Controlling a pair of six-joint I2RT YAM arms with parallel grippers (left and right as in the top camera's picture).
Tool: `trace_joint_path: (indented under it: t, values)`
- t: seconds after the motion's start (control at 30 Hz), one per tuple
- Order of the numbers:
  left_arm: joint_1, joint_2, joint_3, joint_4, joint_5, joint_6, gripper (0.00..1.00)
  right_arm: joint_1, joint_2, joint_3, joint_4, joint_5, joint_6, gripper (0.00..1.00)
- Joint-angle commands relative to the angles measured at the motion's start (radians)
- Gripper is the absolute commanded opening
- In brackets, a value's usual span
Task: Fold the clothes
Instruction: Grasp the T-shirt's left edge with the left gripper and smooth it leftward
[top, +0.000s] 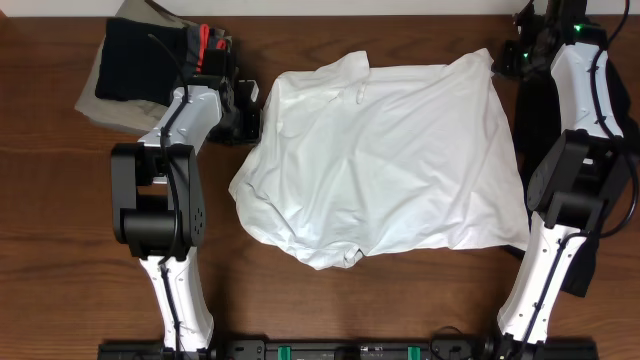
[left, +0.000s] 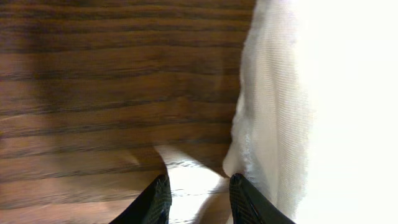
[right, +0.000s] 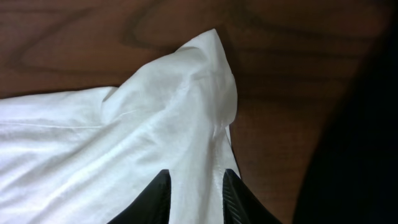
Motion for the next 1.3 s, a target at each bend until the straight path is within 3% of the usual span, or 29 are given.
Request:
trace_joint_path:
  t: [0.0, 0.83, 1.03, 1.27]
  values:
    - [0.012, 0.003, -0.008, -0.006, 0.06, -0.007, 0.34, -0.002, -0.034, 0.011, -0.002, -0.009, -0.025, 0.27]
    - [0.055, -0.047, 0.014, -0.05, 0.167, 0.009, 0.34, 0.004, -0.034, 0.011, -0.016, -0.009, -0.035, 0.28]
    - [0.068, -0.047, 0.014, -0.057, 0.325, 0.097, 0.34, 0.004, -0.034, 0.011, -0.016, -0.009, -0.043, 0.28]
    - [0.072, -0.045, 0.013, -0.066, 0.363, 0.162, 0.35, 0.004, -0.034, 0.011, -0.019, -0.009, -0.043, 0.27]
